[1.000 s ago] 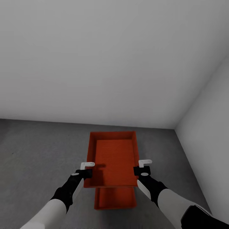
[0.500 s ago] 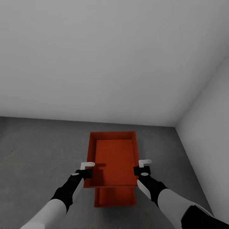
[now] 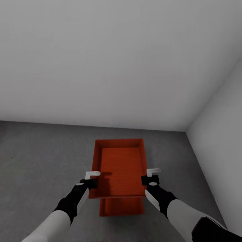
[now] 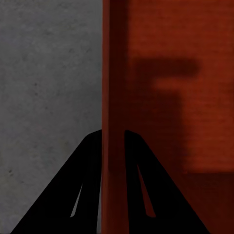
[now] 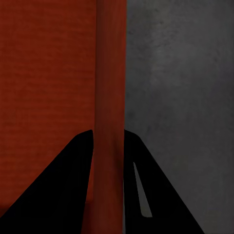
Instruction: Move the two storage containers from the living room to the garage. In the garage, place one container on the floor and stack the other container on top of it (either order is fine).
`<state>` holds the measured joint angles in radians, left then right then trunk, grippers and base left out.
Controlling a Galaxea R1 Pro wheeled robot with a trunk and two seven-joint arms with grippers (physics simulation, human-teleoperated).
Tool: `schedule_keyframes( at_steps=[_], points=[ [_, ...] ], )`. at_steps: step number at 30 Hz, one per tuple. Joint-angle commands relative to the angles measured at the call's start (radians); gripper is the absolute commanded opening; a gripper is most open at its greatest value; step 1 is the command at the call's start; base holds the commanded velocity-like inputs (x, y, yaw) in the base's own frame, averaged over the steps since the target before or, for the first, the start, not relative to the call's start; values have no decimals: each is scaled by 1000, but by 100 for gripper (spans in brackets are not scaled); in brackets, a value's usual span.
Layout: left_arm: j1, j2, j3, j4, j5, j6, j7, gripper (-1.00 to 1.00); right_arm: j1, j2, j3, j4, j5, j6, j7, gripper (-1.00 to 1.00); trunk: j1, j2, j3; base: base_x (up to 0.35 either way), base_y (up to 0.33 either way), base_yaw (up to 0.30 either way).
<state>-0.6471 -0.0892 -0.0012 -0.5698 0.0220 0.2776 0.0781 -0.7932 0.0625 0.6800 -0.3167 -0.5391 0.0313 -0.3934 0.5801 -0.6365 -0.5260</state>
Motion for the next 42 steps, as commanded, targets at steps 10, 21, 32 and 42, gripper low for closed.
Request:
schedule_keyframes(
  at_steps=[10, 21, 32, 42],
  points=[
    [0, 0, -20, -4, 6, 5, 5, -100, -1, -4, 19, 50, -30, 4, -10, -100, 19, -36, -33, 0, 0, 0],
    [0, -1, -19, -4, 6, 5, 5, -100, -1, -3, 19, 50, -30, 2, -10, -100, 19, -36, -51, 0, 0, 0],
    [0, -1, -19, -4, 7, 5, 5, -100, -1, -4, 19, 50, -30, 2, -11, -100, 19, -36, -69, 0, 0, 0],
    [0, -1, -19, -4, 6, 5, 5, -100, -1, -4, 19, 50, -30, 2, -11, -100, 19, -36, -85, 0, 0, 0]
  ],
)
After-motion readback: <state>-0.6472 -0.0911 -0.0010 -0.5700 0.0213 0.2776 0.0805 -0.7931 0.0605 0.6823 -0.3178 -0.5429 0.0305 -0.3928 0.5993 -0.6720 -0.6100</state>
